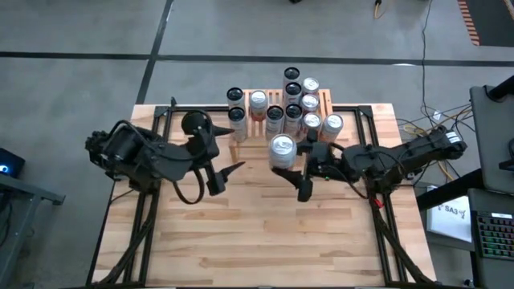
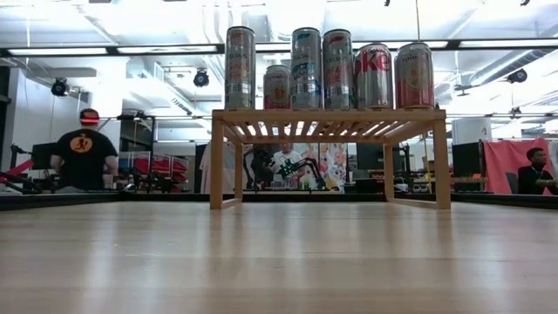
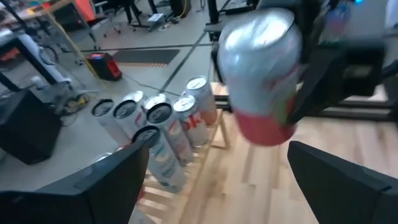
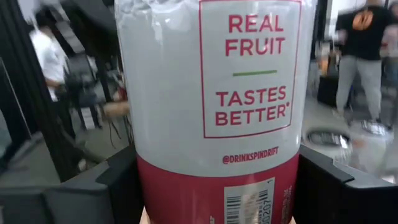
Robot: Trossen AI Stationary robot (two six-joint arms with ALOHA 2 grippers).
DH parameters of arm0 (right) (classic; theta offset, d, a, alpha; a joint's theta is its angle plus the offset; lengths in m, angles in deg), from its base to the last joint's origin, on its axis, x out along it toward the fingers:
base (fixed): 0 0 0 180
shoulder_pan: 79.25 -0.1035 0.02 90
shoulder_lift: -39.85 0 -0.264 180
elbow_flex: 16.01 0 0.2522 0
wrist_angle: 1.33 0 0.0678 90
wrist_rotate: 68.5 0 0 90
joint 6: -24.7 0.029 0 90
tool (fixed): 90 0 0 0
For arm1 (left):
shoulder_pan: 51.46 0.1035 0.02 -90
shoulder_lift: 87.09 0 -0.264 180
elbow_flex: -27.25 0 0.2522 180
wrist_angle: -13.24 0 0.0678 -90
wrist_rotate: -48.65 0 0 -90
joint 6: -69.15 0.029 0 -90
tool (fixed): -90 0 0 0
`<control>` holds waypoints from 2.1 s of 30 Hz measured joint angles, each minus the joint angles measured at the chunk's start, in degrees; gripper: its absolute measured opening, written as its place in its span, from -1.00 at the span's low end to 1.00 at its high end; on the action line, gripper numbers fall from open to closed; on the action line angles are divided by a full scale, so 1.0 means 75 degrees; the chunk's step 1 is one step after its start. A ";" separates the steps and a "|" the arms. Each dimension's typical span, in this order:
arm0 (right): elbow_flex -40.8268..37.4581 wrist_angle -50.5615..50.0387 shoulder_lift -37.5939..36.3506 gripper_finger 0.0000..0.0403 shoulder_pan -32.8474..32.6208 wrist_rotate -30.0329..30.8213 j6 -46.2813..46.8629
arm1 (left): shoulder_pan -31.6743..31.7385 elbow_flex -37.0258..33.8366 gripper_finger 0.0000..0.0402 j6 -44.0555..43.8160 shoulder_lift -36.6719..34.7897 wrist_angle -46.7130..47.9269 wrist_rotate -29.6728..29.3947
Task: Place canned beverage on shelf
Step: Put the pink and white soda can on the shelf aligned with the other pink and white soda cans
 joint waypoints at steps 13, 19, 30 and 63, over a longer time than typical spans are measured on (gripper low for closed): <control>-0.0016 0.1007 0.0001 0.39 -0.0205 0.0150 -0.0890 | 0.0196 -0.2832 0.80 0.0750 -0.0767 -0.3022 0.0702; -0.0016 0.0782 -0.0026 0.39 -0.0382 0.0123 -0.0883 | 0.0200 -0.5855 0.80 0.0372 -0.2052 -0.6524 0.1112; -0.0310 0.0783 0.0012 0.39 -0.0591 0.0614 -0.0727 | 0.0197 -0.8580 0.80 -0.0430 -0.2292 -1.2221 0.1776; -0.0517 0.0330 0.0079 0.39 -0.0670 0.0723 -0.0389 | 0.0196 -0.5147 0.61 0.1452 -0.0008 -0.9483 -0.0161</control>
